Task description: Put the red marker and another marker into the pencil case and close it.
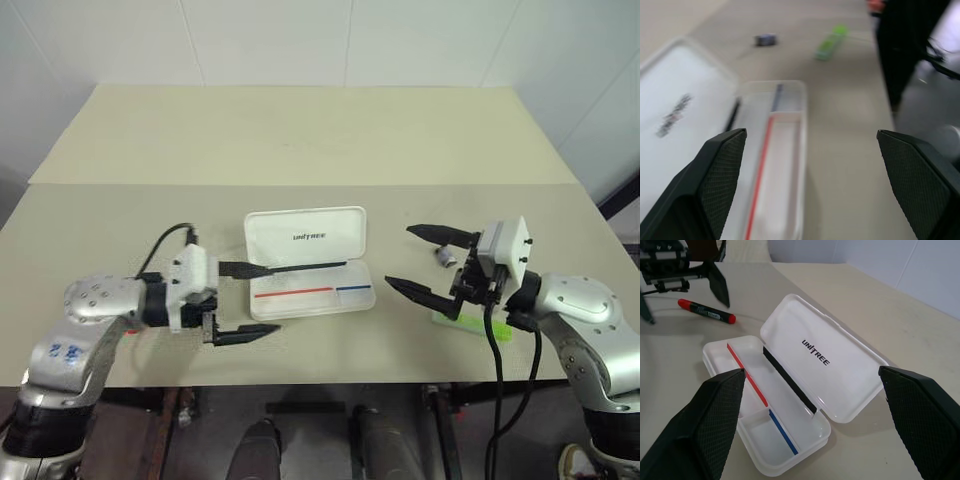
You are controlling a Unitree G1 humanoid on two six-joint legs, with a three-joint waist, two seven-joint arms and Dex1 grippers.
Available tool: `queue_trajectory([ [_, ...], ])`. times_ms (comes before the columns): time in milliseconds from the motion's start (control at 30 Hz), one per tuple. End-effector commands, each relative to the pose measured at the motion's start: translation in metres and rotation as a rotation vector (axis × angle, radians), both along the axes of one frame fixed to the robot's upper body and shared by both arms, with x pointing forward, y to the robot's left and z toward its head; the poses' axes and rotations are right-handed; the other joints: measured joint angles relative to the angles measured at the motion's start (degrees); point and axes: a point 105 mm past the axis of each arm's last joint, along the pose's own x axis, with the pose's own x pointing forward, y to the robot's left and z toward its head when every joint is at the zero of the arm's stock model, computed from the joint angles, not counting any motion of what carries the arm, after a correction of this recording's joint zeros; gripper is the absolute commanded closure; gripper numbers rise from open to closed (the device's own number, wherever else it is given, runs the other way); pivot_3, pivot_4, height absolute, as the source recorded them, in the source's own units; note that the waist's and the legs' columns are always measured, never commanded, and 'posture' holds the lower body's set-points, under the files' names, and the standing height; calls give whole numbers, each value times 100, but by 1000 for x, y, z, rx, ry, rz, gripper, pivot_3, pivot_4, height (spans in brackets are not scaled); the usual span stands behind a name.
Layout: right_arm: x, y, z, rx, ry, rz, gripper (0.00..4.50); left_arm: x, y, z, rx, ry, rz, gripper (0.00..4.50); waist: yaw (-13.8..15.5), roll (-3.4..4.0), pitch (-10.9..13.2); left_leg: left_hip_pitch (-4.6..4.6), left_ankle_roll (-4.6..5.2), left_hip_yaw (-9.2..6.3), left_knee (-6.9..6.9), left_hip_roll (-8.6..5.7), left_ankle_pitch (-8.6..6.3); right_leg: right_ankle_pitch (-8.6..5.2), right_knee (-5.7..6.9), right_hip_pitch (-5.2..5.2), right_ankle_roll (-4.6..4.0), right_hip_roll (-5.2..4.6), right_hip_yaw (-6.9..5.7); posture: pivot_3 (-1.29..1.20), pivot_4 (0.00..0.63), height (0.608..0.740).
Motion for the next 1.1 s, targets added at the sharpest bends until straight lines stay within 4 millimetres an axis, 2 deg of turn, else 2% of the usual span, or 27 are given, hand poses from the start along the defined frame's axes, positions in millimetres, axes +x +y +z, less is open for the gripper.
queue_trajectory([
  [33,1,2,7,11,-38,17,0,-8,40,4,-44,0,193,55,-52,0,0,1,0,0,0,0,0,0,0,0,0,0,0,0,150,740],
  [133,4,4,6,17,-34,30,0,-15,71,-2,-23,4,318,55,-102,-1,0,3,0,2,-4,2,-1,-2,-1,-2,-4,0,0,0,150,740],
  [267,7,4,5,18,-33,37,0,-17,93,-2,21,-27,390,55,-61,-4,-1,0,-1,1,3,2,-1,3,-11,0,-12,0,-2,0,150,740],
  [367,9,5,5,18,-35,41,0,-13,123,-2,16,-46,506,55,-95,-5,-2,-1,-1,6,-3,4,-2,19,-51,8,-31,-1,-2,0,150,740],
  [433,9,5,6,19,-36,42,0,-11,133,-7,14,-27,523,55,-101,-5,-2,-3,0,9,-9,5,-3,19,-58,7,-31,-1,-2,0,150,740],
  [567,9,5,6,17,-39,42,0,-8,140,-24,34,32,501,55,-93,-5,-2,-4,1,14,-38,8,-5,17,-61,-6,-31,-2,-2,0,150,740],
  [767,7,2,10,11,-52,24,0,0,132,-45,32,125,456,55,-88,-5,-2,-4,0,14,-52,12,-5,16,-52,-13,-28,-1,-8,0,150,740],
  [1100,3,-3,12,9,-61,-13,0,10,145,-72,48,164,517,55,-93,-6,-3,1,0,15,-50,13,-5,17,-44,-13,-26,-1,-8,0,150,740],
])
